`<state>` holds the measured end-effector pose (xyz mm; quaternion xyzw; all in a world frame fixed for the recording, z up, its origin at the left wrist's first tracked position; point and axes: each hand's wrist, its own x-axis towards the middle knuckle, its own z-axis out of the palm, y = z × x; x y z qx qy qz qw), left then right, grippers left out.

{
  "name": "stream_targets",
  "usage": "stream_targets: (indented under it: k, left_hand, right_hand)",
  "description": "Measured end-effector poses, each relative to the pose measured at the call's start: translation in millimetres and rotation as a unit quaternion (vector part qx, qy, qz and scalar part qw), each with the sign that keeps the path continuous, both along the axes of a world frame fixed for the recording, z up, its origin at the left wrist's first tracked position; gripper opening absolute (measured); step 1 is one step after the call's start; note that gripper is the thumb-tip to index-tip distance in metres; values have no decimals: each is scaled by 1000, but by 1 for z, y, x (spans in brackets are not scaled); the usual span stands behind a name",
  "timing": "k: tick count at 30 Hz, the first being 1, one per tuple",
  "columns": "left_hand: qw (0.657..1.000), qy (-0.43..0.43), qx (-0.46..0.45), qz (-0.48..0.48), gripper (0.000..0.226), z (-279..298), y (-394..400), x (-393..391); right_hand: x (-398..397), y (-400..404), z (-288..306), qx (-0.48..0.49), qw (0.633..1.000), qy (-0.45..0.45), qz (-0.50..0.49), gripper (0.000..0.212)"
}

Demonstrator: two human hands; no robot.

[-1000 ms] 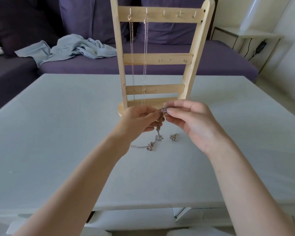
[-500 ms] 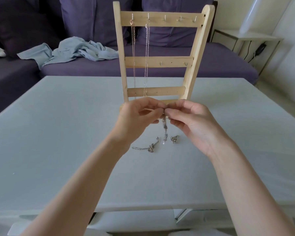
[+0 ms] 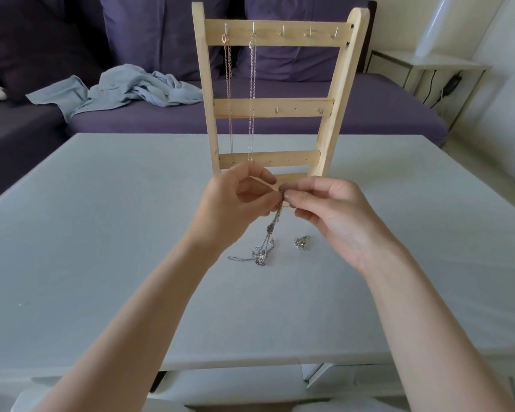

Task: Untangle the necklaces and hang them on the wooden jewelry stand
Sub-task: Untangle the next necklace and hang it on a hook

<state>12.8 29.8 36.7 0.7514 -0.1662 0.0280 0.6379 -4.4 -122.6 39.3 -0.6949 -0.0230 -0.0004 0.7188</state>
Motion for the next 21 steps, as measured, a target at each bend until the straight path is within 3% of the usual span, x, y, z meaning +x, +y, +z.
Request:
stream_targets:
  k: [4, 10, 17, 21]
  left_hand:
    - [999, -36, 34, -18, 22, 2, 3, 0]
    - [992, -82, 98, -15, 27, 2, 7, 0]
    - [973, -179, 144, 19, 32, 2, -4, -9]
    - [982, -155, 87, 64, 36, -3, -7, -8]
  right_hand:
    - [-3, -4, 2, -36, 998, -8, 42, 16]
    - [-2, -3, 2, -61, 998, 4, 19, 13]
    - [0, 0, 1, 138, 980, 142, 3, 23]
    - [3, 3, 0, 153, 978, 140, -4, 22]
